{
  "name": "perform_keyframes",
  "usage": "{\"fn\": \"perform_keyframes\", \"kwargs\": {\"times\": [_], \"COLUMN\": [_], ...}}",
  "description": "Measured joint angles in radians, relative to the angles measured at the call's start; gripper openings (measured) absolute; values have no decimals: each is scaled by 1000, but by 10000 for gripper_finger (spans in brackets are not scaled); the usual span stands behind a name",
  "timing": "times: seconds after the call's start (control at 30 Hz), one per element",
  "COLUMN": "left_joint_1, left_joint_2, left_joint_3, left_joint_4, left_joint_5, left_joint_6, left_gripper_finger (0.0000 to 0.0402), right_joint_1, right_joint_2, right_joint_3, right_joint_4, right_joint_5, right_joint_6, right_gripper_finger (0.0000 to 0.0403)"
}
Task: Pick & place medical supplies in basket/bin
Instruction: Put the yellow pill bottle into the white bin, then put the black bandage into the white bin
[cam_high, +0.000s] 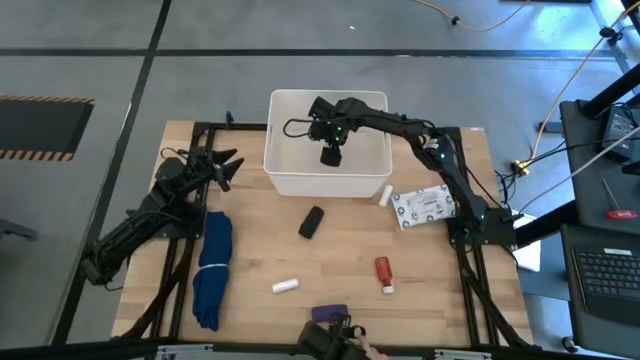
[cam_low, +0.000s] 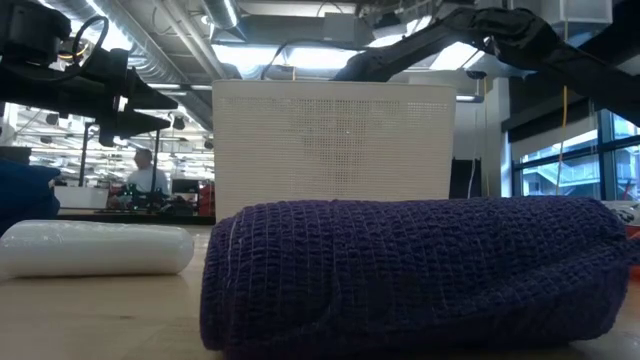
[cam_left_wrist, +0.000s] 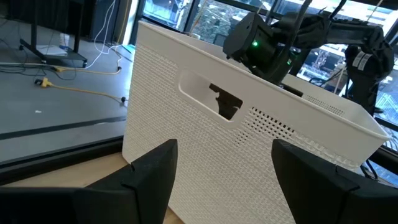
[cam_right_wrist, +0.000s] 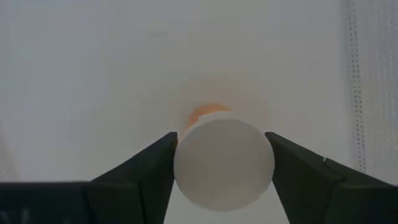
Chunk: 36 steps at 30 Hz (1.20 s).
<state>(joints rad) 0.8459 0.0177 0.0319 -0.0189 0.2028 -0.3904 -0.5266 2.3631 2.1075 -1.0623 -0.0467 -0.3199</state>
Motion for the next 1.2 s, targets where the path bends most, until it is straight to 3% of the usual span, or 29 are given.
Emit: {"fn": "perform_keyframes", "kwargs": {"times": [0.7, 0.97, 1.2], "left_joint_1": [0, 0, 0], "left_joint_2": [0, 0, 0], "left_joint_3": [0, 0, 0], "left_joint_4": [0, 0, 0], "left_joint_5": [0, 0, 0], "left_joint_6": [1, 1, 2], "left_gripper_finger": [253, 253, 253], "right_joint_1": [-1, -1, 0], "right_joint_2": [-4, -21, -37], "right_joint_3": [0, 3, 184], "right_joint_4": [-31, -29, -104], "right_joint_5": [0, 1, 26], "right_joint_6": [36, 47, 31], "right_gripper_finger": [259, 308, 322]}}
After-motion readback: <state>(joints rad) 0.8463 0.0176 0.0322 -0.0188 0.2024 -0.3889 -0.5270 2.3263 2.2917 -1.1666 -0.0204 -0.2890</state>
